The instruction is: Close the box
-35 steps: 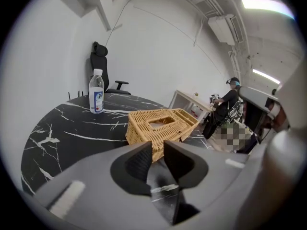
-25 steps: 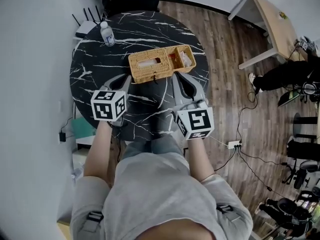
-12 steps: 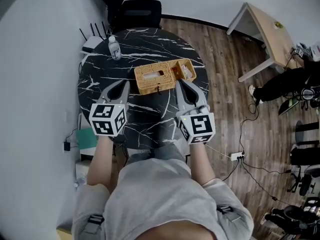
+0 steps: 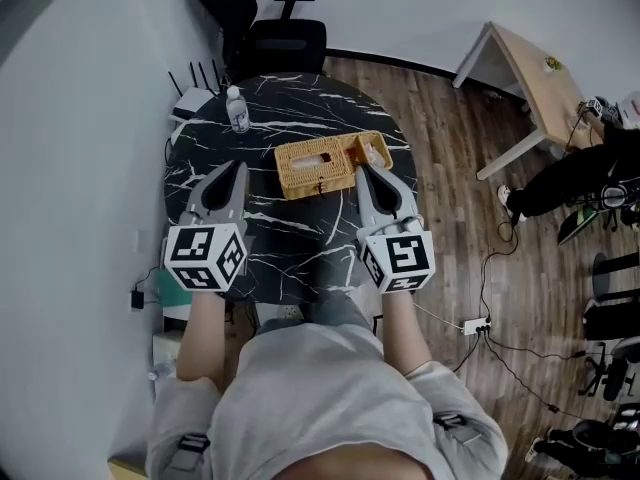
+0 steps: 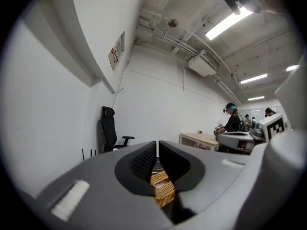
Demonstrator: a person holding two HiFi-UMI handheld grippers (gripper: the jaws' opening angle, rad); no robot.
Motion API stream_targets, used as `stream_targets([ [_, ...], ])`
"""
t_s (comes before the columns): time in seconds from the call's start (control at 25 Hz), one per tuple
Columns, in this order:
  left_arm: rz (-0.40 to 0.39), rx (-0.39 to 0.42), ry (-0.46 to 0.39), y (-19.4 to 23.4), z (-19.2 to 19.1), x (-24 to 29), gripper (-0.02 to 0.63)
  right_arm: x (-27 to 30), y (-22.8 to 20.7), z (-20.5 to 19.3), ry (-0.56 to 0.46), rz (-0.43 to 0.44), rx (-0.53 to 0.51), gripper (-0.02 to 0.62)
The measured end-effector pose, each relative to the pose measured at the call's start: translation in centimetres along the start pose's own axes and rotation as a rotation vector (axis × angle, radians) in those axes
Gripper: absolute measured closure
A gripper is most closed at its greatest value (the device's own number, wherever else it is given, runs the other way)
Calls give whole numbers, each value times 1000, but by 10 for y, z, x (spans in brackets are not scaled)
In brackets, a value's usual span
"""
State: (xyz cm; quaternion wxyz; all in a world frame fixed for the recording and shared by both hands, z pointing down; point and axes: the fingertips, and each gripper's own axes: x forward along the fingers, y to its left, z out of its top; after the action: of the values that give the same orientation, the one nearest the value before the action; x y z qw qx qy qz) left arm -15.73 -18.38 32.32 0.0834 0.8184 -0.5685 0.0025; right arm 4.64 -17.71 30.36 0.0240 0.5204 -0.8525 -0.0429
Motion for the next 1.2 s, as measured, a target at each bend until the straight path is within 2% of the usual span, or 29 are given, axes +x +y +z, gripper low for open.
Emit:
stream_targets([
  [0.56, 67, 111, -142, 1, 47, -38, 532, -15, 0, 35, -77, -22, -4, 591],
  [0.84, 98, 124, -211, 5, 65, -50, 532, -18, 0, 45, -100, -33, -16, 591],
  [1.2, 115, 142, -248, 7, 75, -57, 532, -23, 1, 56, -115, -49, -33, 591],
])
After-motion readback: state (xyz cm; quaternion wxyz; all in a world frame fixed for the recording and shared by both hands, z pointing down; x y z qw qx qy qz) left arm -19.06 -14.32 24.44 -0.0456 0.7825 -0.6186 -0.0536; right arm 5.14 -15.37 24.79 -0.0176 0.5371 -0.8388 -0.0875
